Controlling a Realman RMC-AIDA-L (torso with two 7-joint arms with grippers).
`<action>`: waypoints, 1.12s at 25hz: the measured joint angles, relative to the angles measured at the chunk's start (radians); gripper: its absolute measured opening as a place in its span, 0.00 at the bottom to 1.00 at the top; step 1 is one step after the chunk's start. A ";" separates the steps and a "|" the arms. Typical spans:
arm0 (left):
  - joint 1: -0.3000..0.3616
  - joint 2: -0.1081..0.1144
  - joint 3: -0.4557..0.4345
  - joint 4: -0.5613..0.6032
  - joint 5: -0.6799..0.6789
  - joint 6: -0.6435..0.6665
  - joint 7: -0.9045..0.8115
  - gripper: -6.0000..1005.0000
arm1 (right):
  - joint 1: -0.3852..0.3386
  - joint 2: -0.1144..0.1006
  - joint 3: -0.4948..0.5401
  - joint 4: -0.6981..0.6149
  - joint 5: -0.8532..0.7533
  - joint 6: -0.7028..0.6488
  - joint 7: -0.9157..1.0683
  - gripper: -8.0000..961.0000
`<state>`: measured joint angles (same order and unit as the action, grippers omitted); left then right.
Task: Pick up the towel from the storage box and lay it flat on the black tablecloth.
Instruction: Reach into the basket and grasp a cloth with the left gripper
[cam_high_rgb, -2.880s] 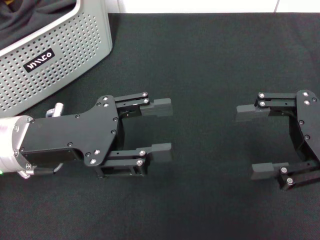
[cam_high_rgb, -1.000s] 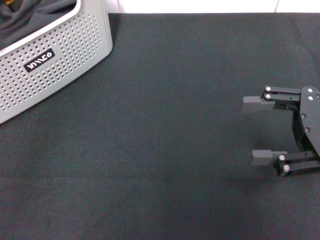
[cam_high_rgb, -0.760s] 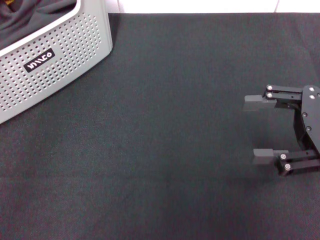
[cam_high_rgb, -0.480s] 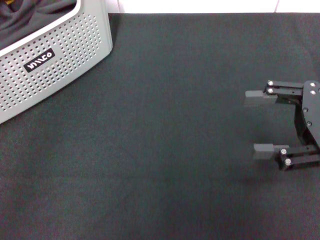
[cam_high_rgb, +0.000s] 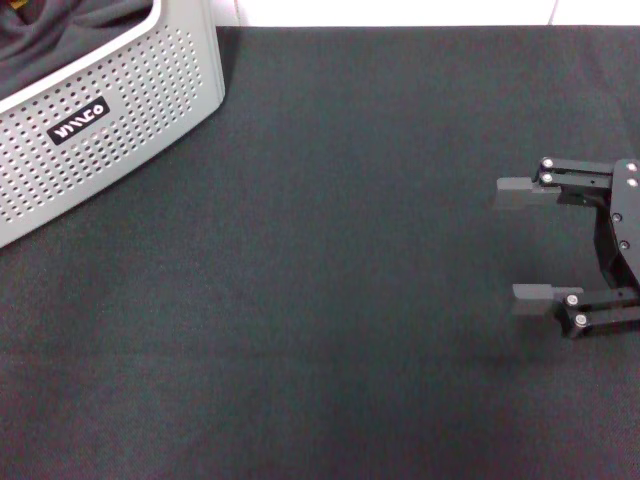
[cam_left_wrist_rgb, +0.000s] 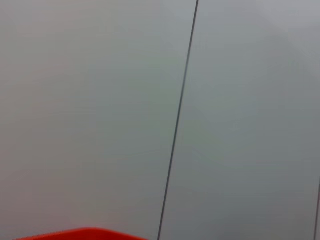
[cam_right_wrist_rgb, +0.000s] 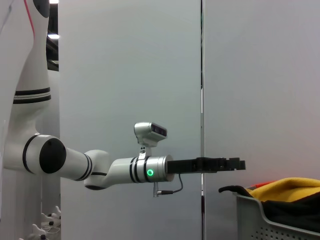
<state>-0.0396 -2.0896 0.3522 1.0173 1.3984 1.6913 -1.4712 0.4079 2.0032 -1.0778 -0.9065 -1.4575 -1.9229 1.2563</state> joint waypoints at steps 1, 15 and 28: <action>0.001 0.000 -0.013 -0.009 0.002 0.010 0.007 0.71 | 0.000 0.000 0.000 0.000 0.000 0.000 0.000 0.80; 0.030 0.004 -0.079 -0.134 0.023 0.051 0.136 0.67 | 0.005 -0.002 -0.001 0.000 -0.003 -0.002 -0.006 0.80; 0.044 0.001 -0.140 -0.167 0.036 0.042 0.206 0.64 | 0.005 -0.001 -0.002 0.000 -0.003 -0.004 -0.006 0.79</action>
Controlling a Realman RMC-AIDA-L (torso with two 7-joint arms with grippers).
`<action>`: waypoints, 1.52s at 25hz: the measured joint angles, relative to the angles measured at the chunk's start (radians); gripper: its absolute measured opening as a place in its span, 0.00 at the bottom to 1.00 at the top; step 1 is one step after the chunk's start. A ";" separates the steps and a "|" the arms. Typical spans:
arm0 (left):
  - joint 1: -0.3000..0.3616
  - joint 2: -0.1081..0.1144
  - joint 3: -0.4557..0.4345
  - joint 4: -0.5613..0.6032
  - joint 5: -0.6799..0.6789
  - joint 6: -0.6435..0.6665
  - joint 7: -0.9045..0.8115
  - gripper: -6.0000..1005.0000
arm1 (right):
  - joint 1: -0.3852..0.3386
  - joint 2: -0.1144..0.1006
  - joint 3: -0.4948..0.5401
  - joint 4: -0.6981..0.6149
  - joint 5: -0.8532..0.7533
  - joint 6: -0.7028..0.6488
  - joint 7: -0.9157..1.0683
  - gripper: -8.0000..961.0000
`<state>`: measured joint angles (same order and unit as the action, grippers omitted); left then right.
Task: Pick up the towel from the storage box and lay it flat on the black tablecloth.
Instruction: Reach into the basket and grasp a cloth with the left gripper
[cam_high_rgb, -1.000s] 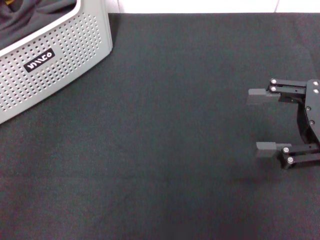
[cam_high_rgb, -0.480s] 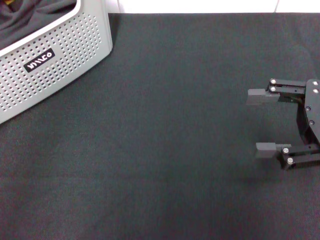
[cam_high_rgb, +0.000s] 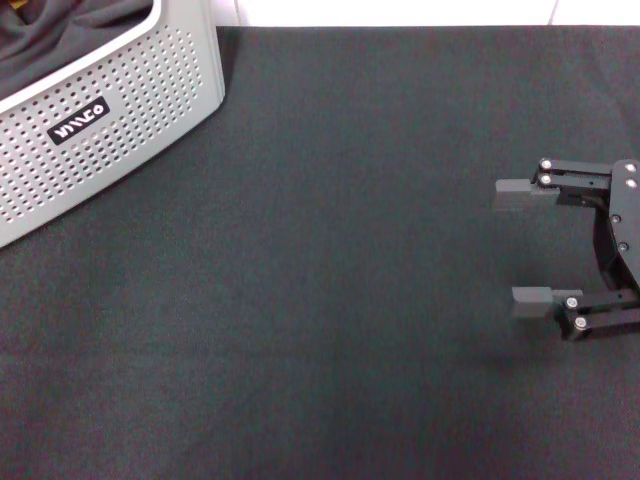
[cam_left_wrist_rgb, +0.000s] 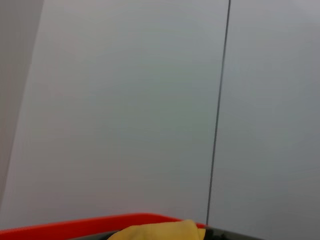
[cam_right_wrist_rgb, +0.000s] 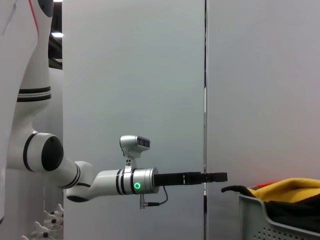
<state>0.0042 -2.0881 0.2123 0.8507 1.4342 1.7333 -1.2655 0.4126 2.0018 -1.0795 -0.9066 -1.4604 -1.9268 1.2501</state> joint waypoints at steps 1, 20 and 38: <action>0.001 0.001 -0.002 -0.005 0.000 0.000 0.002 0.63 | 0.000 0.000 0.000 0.000 0.000 0.000 0.000 0.79; -0.027 0.005 -0.005 -0.039 0.065 -0.051 0.050 0.58 | 0.000 0.003 0.001 -0.008 0.000 -0.001 0.000 0.79; -0.031 0.001 -0.006 -0.041 0.066 -0.085 0.060 0.52 | -0.001 0.003 0.001 -0.009 0.002 -0.001 0.001 0.79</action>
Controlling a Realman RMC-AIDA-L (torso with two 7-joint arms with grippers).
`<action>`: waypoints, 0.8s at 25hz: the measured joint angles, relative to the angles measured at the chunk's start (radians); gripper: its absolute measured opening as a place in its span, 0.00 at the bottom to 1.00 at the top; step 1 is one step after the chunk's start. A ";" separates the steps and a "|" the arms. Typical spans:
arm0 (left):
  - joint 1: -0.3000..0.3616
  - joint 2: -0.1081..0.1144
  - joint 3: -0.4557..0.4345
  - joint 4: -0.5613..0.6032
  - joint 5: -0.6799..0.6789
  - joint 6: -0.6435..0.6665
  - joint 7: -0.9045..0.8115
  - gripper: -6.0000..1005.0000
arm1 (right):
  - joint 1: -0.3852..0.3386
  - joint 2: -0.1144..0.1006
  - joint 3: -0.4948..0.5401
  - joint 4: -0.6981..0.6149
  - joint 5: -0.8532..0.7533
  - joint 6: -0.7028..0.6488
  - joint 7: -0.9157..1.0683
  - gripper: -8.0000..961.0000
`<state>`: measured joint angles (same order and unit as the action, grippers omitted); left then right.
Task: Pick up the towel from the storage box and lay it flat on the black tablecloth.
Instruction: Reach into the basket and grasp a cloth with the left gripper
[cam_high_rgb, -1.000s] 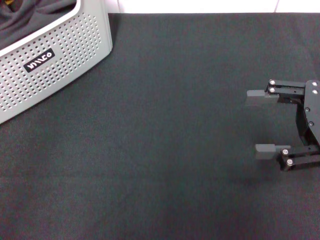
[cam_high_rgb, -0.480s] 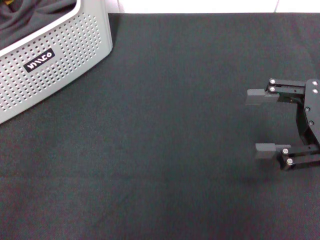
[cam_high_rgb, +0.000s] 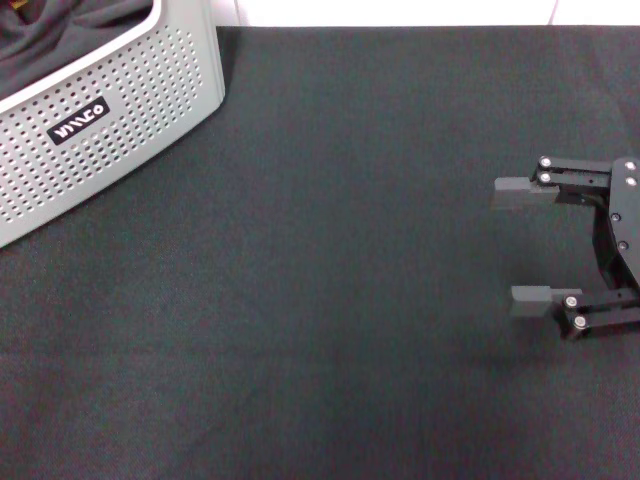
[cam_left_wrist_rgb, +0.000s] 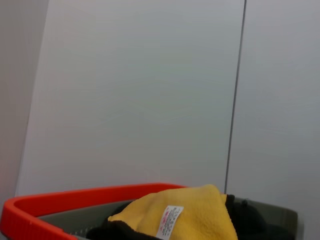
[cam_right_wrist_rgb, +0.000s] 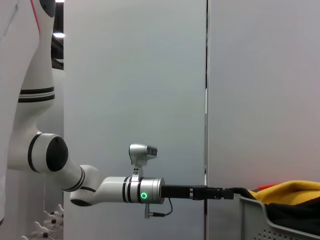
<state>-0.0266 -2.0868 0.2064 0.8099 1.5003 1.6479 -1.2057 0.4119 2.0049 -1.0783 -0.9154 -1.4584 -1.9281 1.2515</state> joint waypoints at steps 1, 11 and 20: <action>0.000 0.000 0.000 0.000 -0.002 0.002 -0.001 0.52 | 0.000 0.000 0.000 0.000 0.000 0.000 0.000 0.79; 0.001 0.005 -0.001 0.000 -0.013 0.033 -0.014 0.48 | -0.001 0.000 0.000 -0.001 0.000 0.000 0.006 0.79; -0.003 0.006 -0.016 -0.009 -0.007 0.031 -0.017 0.44 | -0.001 -0.001 0.000 0.000 0.001 -0.001 0.006 0.79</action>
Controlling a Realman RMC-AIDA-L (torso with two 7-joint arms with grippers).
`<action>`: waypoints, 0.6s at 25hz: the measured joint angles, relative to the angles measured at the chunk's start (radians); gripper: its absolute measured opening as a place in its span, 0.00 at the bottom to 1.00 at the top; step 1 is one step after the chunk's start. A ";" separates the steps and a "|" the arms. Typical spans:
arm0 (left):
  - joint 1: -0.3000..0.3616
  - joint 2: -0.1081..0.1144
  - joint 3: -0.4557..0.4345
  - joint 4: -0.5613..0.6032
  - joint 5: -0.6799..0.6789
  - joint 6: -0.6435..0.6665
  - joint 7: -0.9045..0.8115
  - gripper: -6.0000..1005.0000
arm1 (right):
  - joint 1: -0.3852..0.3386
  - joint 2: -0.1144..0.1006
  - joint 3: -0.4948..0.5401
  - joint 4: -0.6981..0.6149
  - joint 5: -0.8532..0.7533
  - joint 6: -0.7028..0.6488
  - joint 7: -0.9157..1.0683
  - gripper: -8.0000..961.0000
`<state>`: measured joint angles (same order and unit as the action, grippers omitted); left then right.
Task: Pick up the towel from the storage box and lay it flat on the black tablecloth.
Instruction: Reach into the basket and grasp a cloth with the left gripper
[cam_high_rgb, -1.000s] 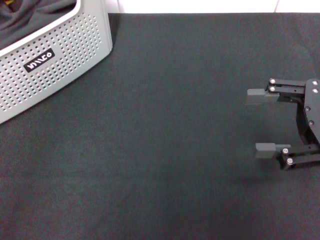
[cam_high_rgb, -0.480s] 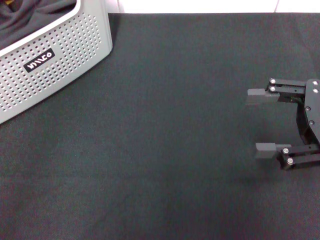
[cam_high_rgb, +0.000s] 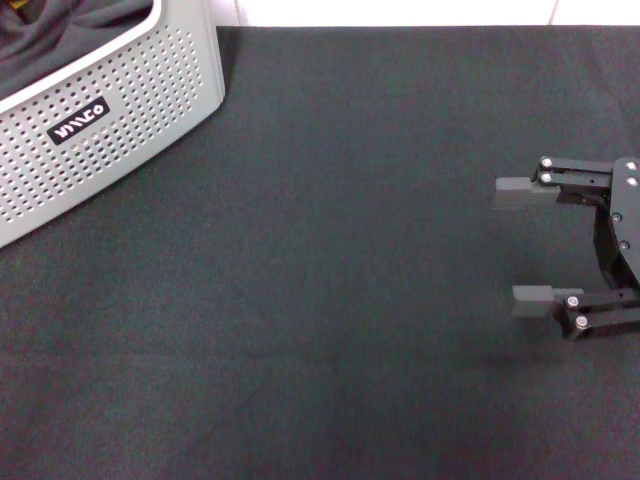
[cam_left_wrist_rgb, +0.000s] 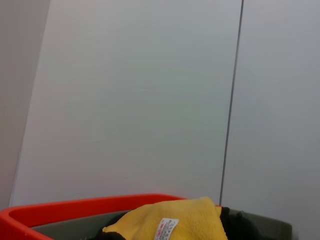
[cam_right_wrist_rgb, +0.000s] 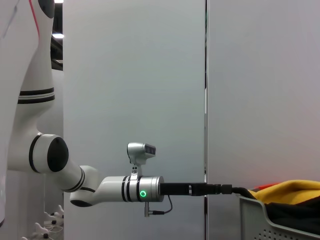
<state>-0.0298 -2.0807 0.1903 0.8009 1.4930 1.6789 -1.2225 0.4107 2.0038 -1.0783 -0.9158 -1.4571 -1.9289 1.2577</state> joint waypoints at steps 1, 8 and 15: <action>0.000 0.001 0.000 -0.003 0.001 0.000 0.000 0.44 | -0.001 0.000 0.000 0.000 0.000 -0.001 0.000 0.79; -0.005 0.001 -0.006 -0.007 0.004 -0.008 0.000 0.36 | -0.005 -0.001 0.001 0.000 0.004 -0.008 -0.001 0.79; -0.010 0.004 -0.007 -0.018 0.004 -0.013 0.013 0.26 | -0.006 0.000 0.002 0.000 0.006 -0.009 -0.001 0.79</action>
<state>-0.0398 -2.0770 0.1836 0.7831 1.4971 1.6658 -1.2092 0.4043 2.0037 -1.0768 -0.9159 -1.4514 -1.9383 1.2570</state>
